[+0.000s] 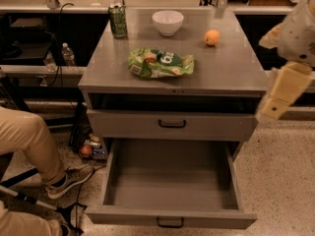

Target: Place green rice chip bag into middle drawer

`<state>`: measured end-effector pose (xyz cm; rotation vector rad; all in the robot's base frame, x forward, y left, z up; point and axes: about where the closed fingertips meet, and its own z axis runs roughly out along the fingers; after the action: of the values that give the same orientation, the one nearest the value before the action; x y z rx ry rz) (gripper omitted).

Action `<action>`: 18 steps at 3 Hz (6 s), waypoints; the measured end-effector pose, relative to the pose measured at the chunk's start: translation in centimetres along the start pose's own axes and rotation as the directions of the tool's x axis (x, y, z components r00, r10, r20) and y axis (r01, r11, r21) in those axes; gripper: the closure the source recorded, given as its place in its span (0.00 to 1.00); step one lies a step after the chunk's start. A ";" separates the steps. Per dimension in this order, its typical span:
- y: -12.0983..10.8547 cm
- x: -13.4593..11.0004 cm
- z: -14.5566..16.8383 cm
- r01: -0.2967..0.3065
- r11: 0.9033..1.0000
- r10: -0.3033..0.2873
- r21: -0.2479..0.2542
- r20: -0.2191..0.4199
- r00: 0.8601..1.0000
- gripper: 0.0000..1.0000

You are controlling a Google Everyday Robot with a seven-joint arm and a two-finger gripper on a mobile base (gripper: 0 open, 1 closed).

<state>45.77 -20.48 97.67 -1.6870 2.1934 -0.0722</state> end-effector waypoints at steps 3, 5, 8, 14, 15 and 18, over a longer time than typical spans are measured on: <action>-8.0 -9.5 5.4 -0.093 0.995 0.083 0.040 0.204 0.976 0.00; -10.0 -15.5 10.2 -0.097 0.995 0.093 0.028 0.127 0.988 0.00; -13.7 -19.1 17.3 -0.126 0.992 0.125 0.020 0.044 0.991 0.00; -12.4 -19.2 18.0 -0.070 0.994 0.080 -0.080 0.132 0.988 1.00; -10.2 -16.8 13.8 -0.045 0.996 0.058 -0.073 0.191 0.980 1.00; -1.1 -8.0 8.7 -0.127 0.973 0.168 -0.190 0.218 0.961 1.00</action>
Offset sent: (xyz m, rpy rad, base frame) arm 0.1429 0.0872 -0.0039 0.2851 -0.1337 -0.0654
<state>51.24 -11.71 91.95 -1.5226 2.1903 0.3500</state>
